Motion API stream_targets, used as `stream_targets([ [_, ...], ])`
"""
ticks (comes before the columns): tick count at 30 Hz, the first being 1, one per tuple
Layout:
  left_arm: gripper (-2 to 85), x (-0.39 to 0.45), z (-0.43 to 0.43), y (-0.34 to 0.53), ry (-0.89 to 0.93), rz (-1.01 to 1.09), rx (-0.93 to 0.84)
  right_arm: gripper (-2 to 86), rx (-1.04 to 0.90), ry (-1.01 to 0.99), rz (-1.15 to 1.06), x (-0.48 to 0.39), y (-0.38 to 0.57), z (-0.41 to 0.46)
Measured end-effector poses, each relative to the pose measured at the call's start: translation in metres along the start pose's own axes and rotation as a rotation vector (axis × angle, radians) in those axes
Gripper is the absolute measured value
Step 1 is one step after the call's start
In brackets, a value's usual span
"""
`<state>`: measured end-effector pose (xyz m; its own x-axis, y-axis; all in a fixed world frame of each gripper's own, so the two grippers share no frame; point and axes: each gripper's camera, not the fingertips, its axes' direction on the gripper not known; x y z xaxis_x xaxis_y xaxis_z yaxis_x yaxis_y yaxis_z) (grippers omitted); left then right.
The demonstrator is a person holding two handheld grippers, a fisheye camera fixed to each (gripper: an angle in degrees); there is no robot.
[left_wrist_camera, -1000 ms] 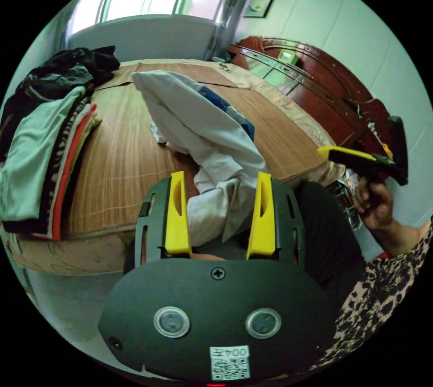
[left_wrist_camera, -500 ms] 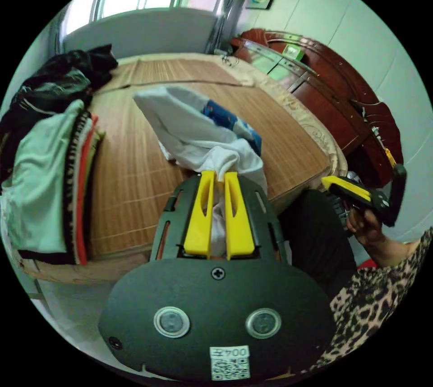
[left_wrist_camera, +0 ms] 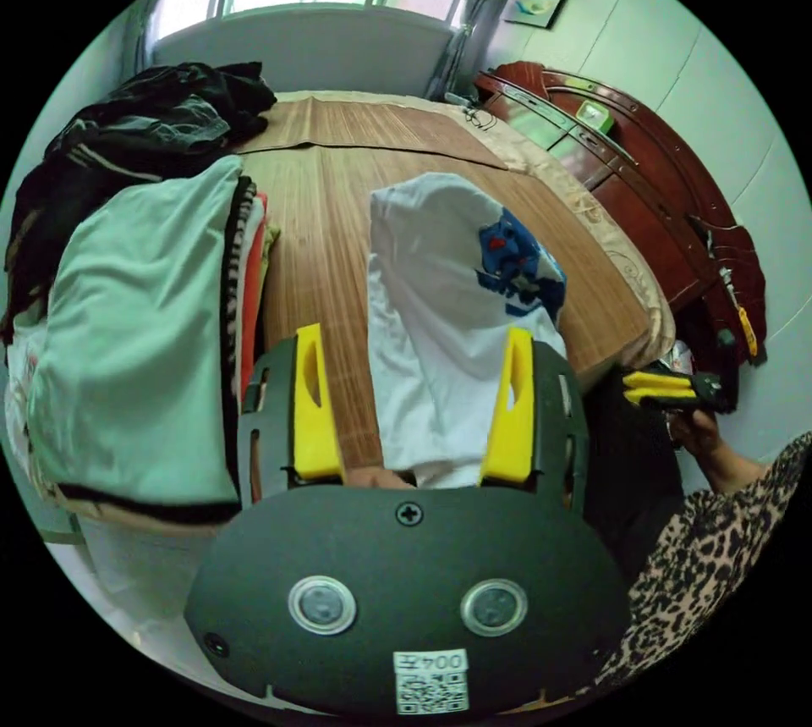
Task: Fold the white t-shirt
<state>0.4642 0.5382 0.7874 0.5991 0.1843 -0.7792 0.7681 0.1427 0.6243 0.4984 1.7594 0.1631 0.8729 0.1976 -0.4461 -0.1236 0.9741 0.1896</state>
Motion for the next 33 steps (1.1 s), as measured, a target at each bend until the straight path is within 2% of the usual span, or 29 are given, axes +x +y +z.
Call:
stream_targets([
  [3, 31.0, -0.021, 0.05, -0.061, 0.002, 0.002, -0.031, 13.4, -0.01, -0.055, -0.01, 0.006, 0.001, -0.007],
  [6, 30.0, -0.042, 0.097, -0.111, 0.013, 0.003, -0.054, 12.6, -0.032, -0.045, 0.027, 0.013, 0.001, -0.011],
  [9, 20.6, -0.071, 0.134, -0.135, 0.192, -0.08, -0.061, 11.2, -0.047, -0.054, 0.063, 0.022, 0.001, -0.014],
  [10, 12.1, -0.075, 0.143, -0.139, 0.303, -0.092, -0.057, 10.8, -0.048, -0.056, 0.077, 0.026, 0.0, -0.016],
  [11, 8.2, -0.073, 0.146, -0.142, 0.4, -0.08, -0.055, 10.5, -0.049, -0.057, 0.082, 0.027, 0.0, -0.016],
  [12, 5.9, -0.061, 0.138, -0.142, 0.461, -0.039, -0.018, 10.2, -0.047, -0.056, 0.096, 0.03, -0.001, -0.018],
  [14, 5.1, -0.025, 0.11, -0.138, 0.447, 0.04, 0.057, 9.9, -0.031, -0.054, 0.113, 0.034, -0.002, -0.021],
  [16, 4.7, 0.025, 0.078, -0.129, 0.473, 0.129, 0.118, 9.7, -0.017, -0.062, 0.122, 0.036, -0.003, -0.024],
  [20, 5.1, 0.19, 0.038, -0.081, 0.509, 0.423, 0.153, 9.4, -0.006, -0.049, 0.156, 0.042, -0.003, -0.032],
  [22, 6.4, 0.252, 0.059, -0.055, 0.51, 0.487, 0.128, 9.3, 0.014, -0.014, 0.19, 0.048, 0.001, -0.042],
  [24, 10.7, 0.309, 0.118, -0.024, 0.565, 0.488, 0.03, 9.3, 0.026, 0.011, 0.226, 0.056, 0.007, -0.05],
  [26, 16.6, 0.332, 0.158, -0.006, 0.64, 0.432, -0.077, 9.3, 0.031, 0.031, 0.263, 0.065, 0.015, -0.056],
  [28, 18.1, 0.346, 0.166, 0.015, 0.695, 0.423, -0.092, 9.3, 0.023, 0.062, 0.298, 0.075, 0.025, -0.061],
  [30, 19.1, 0.353, 0.16, 0.035, 0.648, 0.468, -0.096, 9.0, 0.019, 0.101, 0.315, 0.079, 0.031, -0.062],
  [33, 19.4, 0.32, 0.14, 0.053, 0.518, 0.463, -0.055, 6.7, 0.033, 0.126, 0.305, 0.078, 0.035, -0.063],
])
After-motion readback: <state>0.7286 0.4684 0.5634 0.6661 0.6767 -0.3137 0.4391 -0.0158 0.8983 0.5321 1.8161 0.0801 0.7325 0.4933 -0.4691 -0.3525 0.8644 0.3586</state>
